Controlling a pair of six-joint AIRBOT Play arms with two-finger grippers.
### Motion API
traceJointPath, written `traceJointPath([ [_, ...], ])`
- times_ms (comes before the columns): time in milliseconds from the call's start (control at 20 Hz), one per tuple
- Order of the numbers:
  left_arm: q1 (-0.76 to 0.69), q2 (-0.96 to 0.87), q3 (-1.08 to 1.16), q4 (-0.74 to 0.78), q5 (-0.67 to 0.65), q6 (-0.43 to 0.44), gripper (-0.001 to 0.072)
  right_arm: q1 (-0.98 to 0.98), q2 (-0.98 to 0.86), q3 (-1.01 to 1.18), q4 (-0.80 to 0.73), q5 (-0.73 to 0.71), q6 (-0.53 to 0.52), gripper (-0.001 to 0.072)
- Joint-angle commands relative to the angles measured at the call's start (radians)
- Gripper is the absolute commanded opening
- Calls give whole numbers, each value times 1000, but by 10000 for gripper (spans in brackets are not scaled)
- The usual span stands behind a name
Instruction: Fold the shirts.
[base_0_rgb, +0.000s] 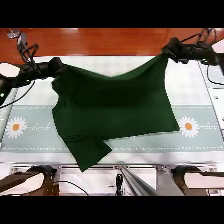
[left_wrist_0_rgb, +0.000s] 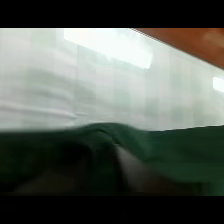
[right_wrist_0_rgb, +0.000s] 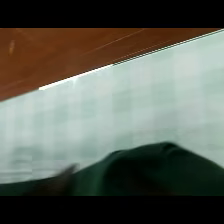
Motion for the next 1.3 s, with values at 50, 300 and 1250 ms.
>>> traceJointPath([
  [50,65,-49,21,-16,-131,2,704,-87,-90,82,105,156,-26,631],
  [300,319,-40,-8,275,-673,-31,701,-268,-19,77,-179,677,-119,621],
  [1250,520,272,-742,55,-587,147,701,-310,609,-864,39,386,-181,620],
])
